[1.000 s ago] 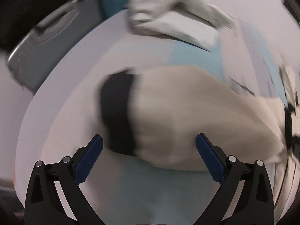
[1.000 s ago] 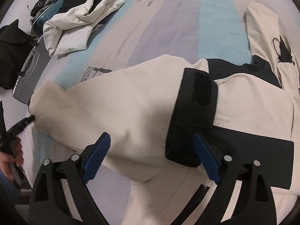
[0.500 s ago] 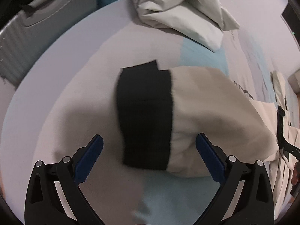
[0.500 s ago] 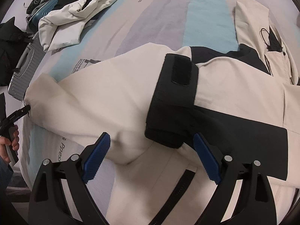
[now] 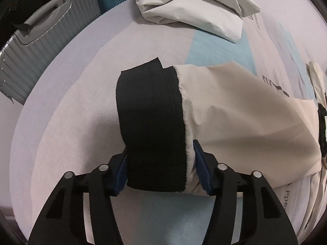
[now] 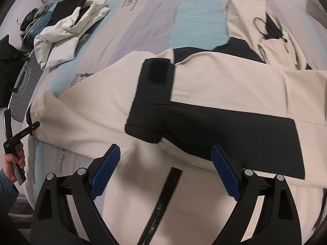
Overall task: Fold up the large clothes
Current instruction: 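Close the left tool on the other black sleeve cuff, then fold the gripped sleeve across the jacket body with the left tool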
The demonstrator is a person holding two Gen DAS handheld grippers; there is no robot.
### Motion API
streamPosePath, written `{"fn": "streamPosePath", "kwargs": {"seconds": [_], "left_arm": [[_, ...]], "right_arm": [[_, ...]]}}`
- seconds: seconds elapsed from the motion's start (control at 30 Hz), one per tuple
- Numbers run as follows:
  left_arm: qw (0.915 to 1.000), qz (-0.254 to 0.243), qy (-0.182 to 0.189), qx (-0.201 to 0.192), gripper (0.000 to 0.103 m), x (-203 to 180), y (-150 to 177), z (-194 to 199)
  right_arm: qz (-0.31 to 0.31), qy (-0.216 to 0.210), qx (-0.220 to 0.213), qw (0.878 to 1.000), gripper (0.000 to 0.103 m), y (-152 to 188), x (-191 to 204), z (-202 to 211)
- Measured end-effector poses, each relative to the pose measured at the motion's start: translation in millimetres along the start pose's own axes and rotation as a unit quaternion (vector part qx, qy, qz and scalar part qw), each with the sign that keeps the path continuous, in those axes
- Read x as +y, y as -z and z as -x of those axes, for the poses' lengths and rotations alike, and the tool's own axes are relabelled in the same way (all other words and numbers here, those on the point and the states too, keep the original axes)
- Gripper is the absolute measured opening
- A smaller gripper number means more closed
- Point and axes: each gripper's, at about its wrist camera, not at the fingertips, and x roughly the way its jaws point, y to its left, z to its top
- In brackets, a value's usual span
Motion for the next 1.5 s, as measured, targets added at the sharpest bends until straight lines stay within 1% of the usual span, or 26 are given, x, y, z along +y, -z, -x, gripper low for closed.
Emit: {"fn": "streamPosePath", "kwargs": {"seconds": [0.1, 0.17, 0.23, 0.33, 0.4, 0.47, 0.6, 0.7, 0.8, 0.9, 0.97, 1.0, 1.07, 1.2, 1.33, 1.4, 1.43, 1.5], "left_arm": [[0.9999, -0.001, -0.004, -0.014, 0.05, -4, 1, 13], [0.9997, 0.001, 0.004, -0.024, 0.049, -10, -1, 24], [0.9992, -0.001, 0.025, -0.032, 0.049, -19, 0, 38], [0.9981, -0.02, 0.035, -0.046, 0.049, -44, 1, 56], [0.9975, -0.021, 0.045, -0.05, 0.049, -62, 1, 66], [0.9972, -0.026, 0.044, -0.055, 0.049, -84, 2, 77], [0.997, -0.025, 0.051, -0.052, 0.049, -128, 3, 93], [0.997, -0.03, 0.052, -0.049, 0.049, -167, 11, 104], [0.9967, -0.044, 0.048, -0.048, 0.049, -213, 23, 109], [0.9969, -0.039, 0.052, -0.045, 0.049, -262, 33, 113], [0.9963, -0.044, 0.054, -0.049, 0.049, -294, 41, 121], [0.9954, -0.053, 0.058, -0.055, 0.049, -318, 44, 127], [0.9942, -0.056, 0.068, -0.062, 0.049, -352, 47, 135], [0.9926, -0.057, 0.087, -0.063, 0.049, -423, 52, 146], [0.9906, -0.063, 0.106, -0.06, 0.049, -488, 59, 154], [0.9882, -0.079, 0.114, -0.064, 0.049, -523, 65, 162], [0.9873, -0.083, 0.118, -0.065, 0.049, -535, 67, 164], [0.9847, -0.089, 0.137, -0.061, 0.049, -562, 72, 170]], "right_arm": [[-0.005, 0.005, -0.003, 1.0, 0.086, 5, -7, 7], [-0.008, 0.01, -0.005, 1.0, 0.086, 7, -13, 10], [-0.016, 0.012, -0.008, 1.0, 0.086, 10, -21, 12], [-0.023, 0.012, -0.016, 1.0, 0.086, 11, -30, 12], [-0.032, 0.008, -0.026, 0.999, 0.086, 11, -38, 14], [-0.037, 0.002, -0.033, 0.999, 0.087, 11, -45, 17], [-0.038, -0.004, -0.044, 0.998, 0.086, 11, -65, 29], [-0.022, 0.008, -0.053, 0.998, 0.086, 12, -85, 43], [0.006, 0.025, -0.072, 0.997, 0.086, 13, -112, 61], [0.016, 0.032, -0.086, 0.996, 0.087, 14, -145, 76], [0.018, 0.035, -0.083, 0.996, 0.087, 14, -172, 84], [0.021, 0.038, -0.079, 0.996, 0.087, 14, -188, 88], [0.024, 0.041, -0.078, 0.996, 0.087, 12, -213, 99], [0.033, 0.052, -0.081, 0.995, 0.086, 7, -266, 125], [0.017, 0.05, -0.087, 0.995, 0.087, 7, -310, 139], [0.008, 0.049, -0.092, 0.995, 0.087, 9, -333, 143], [0.001, 0.049, -0.093, 0.994, 0.087, 10, -344, 144], [-0.009, 0.047, -0.095, 0.994, 0.087, 12, -359, 147]]}}
